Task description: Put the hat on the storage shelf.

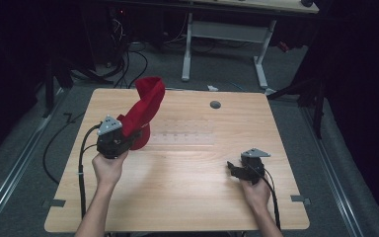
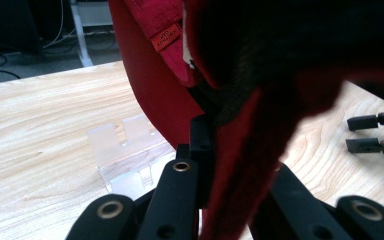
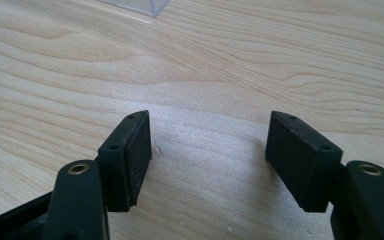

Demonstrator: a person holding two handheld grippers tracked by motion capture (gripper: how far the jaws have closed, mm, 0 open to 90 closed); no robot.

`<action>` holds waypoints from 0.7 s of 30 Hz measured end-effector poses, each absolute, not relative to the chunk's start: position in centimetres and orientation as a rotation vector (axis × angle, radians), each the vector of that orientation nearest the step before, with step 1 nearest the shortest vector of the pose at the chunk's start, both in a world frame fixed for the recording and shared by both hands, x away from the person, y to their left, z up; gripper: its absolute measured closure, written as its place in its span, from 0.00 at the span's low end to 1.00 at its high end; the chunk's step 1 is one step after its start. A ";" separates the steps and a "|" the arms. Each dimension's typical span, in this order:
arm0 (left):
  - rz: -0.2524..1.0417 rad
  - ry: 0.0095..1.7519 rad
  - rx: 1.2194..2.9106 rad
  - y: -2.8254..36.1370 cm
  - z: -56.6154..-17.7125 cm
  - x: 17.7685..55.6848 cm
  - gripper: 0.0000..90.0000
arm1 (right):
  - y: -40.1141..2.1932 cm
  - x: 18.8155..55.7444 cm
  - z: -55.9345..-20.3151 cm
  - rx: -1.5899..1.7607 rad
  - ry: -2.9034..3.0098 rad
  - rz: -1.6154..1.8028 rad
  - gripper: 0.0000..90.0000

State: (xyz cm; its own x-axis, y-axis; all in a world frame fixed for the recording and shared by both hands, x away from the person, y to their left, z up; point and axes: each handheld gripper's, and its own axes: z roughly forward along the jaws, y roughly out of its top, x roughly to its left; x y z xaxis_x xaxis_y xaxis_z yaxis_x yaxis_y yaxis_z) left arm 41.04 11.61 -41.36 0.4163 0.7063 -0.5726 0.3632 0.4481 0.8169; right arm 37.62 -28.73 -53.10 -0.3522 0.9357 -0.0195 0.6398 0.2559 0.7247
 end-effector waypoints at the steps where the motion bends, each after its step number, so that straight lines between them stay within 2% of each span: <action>1: 0.281 1.188 1.139 11.7 -41.4 41.2 0.95 | -28.7 37.6 -53.1 1.428 2.083 0.877 0.39; 21: 0.274 1.227 1.095 12.7 -40.8 43.6 0.95 | -28.7 37.6 -53.1 1.425 2.087 0.878 0.38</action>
